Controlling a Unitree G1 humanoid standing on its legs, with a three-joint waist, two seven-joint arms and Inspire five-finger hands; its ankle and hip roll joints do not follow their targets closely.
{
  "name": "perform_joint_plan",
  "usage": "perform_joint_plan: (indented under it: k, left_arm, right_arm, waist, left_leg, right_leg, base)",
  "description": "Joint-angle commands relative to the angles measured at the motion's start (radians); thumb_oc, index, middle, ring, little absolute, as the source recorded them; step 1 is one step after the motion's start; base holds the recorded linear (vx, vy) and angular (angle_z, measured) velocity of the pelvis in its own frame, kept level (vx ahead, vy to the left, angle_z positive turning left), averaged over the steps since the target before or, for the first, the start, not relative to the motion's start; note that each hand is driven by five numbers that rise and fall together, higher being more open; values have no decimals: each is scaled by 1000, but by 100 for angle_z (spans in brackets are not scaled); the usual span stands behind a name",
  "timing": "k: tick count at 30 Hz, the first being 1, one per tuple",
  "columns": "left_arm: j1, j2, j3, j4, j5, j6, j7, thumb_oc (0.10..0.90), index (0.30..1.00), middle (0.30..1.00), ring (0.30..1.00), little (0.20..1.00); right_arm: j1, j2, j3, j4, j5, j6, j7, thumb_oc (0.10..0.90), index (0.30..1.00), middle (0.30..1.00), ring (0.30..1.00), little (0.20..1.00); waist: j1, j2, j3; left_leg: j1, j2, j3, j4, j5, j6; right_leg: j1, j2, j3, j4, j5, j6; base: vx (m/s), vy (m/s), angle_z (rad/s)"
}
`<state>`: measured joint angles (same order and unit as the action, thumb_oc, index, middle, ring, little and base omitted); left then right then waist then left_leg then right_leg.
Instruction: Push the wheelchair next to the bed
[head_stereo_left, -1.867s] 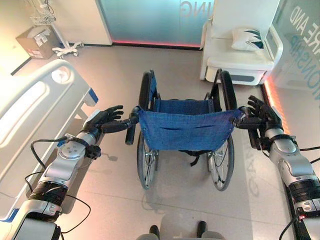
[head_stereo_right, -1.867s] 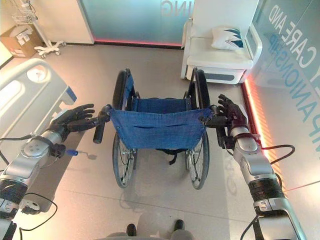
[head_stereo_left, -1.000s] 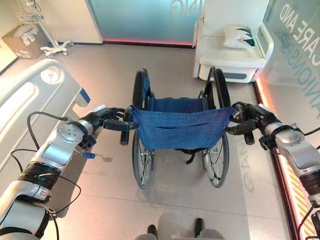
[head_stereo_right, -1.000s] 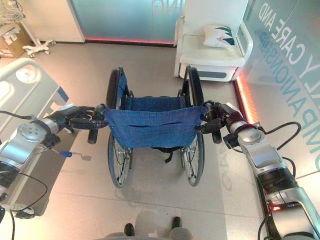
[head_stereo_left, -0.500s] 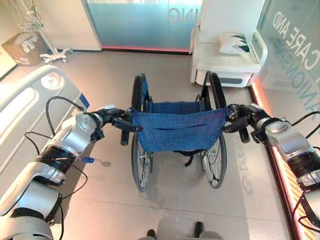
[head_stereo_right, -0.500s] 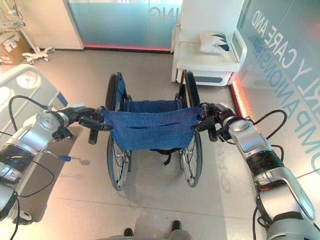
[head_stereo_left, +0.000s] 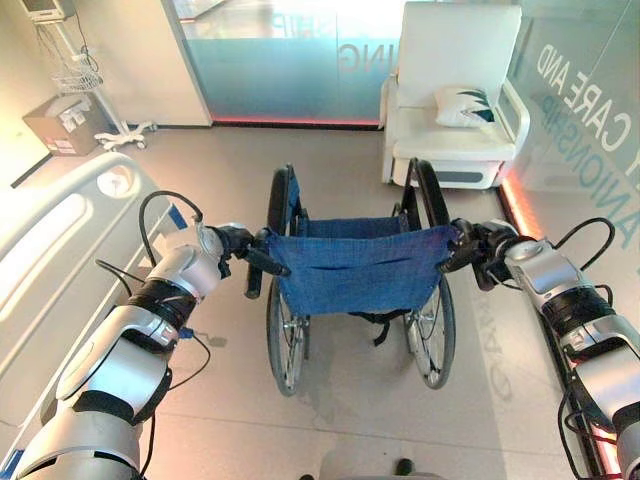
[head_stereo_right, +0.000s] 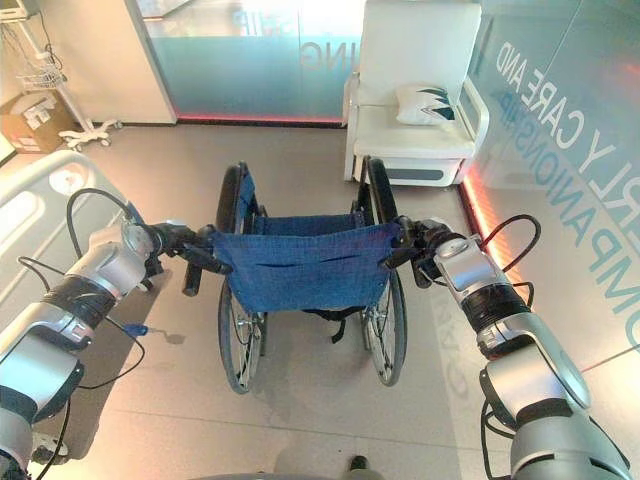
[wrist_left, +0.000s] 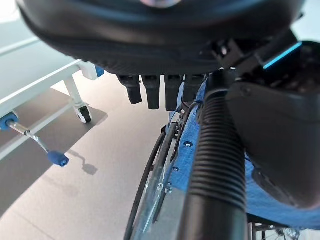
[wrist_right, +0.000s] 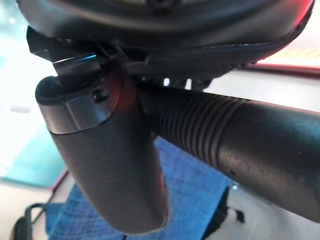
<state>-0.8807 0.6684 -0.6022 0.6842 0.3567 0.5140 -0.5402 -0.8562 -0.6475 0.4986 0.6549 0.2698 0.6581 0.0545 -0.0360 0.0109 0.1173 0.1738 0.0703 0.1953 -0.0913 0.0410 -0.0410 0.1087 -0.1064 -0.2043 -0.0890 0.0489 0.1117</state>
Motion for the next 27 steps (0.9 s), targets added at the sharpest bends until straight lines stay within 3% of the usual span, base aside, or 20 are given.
perform_joint_plan:
  k: [1, 4, 11, 14, 21, 25, 26, 27]
  left_arm:
    - [-7, -21, -87, 177, 76, 60, 43, 800, 900, 900, 900, 900]
    - [12, -65, -85, 239, 95, 79, 59, 800, 900, 900, 900, 900]
    - [22, -124, -102, 346, 120, 83, 52, 800, 900, 900, 900, 900]
    - [26, -139, -105, 362, 128, 85, 39, 800, 900, 900, 900, 900]
    - [54, -158, -99, 362, 112, 62, 90, 800, 900, 900, 900, 900]
    - [70, -173, -96, 347, 106, 43, 123, 403, 305, 305, 305, 305]
    - [77, -179, -94, 344, 120, 35, 126, 400, 300, 300, 300, 300]
    - [78, -180, -96, 340, 128, 32, 129, 400, 300, 300, 300, 300]
  right_arm:
    - [-141, 16, 46, 73, -67, 26, -26, 800, 900, 900, 900, 900]
    - [-147, 51, 55, 125, -116, 54, 8, 800, 900, 900, 900, 900]
    - [-195, 102, 93, 213, -231, 50, 86, 800, 900, 900, 900, 900]
    - [-209, 112, 111, 216, -308, 40, 119, 800, 900, 900, 900, 900]
    - [-213, 118, 125, 170, -341, 44, 134, 800, 900, 900, 900, 900]
    - [-199, 121, 122, 154, -353, 51, 151, 800, 900, 900, 900, 900]
    - [-196, 122, 122, 153, -356, 51, 178, 765, 848, 848, 848, 848]
    - [-194, 123, 123, 153, -348, 48, 191, 405, 307, 307, 307, 307]
  waist:
    - [18, -29, 56]
    - [19, -31, 63]
    - [20, -33, 66]
    - [22, -34, 67]
    - [23, -41, 69]
    - [26, -43, 75]
    - [26, -43, 76]
    - [27, -43, 77]
  left_leg:
    - [-39, -68, 22, 11, -29, 26]
    - [-44, -70, 20, 11, -28, 27]
    - [-48, -68, 24, 11, -26, 25]
    - [-51, -69, 23, 11, -25, 25]
    - [-58, -71, 22, 14, -28, 25]
    - [-63, -71, 21, 13, -28, 26]
    - [-64, -71, 21, 13, -28, 26]
    - [-65, -70, 21, 13, -27, 25]
  right_leg:
    - [4, 36, -3, 2, 15, -15]
    - [-1, 36, 1, 2, 15, -17]
    - [-4, 36, 2, 2, 14, -20]
    - [-6, 36, 2, 2, 14, -20]
    - [-11, 36, 2, 2, 12, -21]
    - [-16, 36, 2, 2, 12, -22]
    - [-17, 36, 2, 2, 12, -21]
    - [-17, 35, 1, 2, 12, -21]
  base:
    - [0, 0, 0]
    - [0, 0, 0]
    - [0, 0, 0]
    - [0, 0, 0]
    - [0, 0, 0]
    - [0, 0, 0]
    - [0, 0, 0]
    - [0, 0, 0]
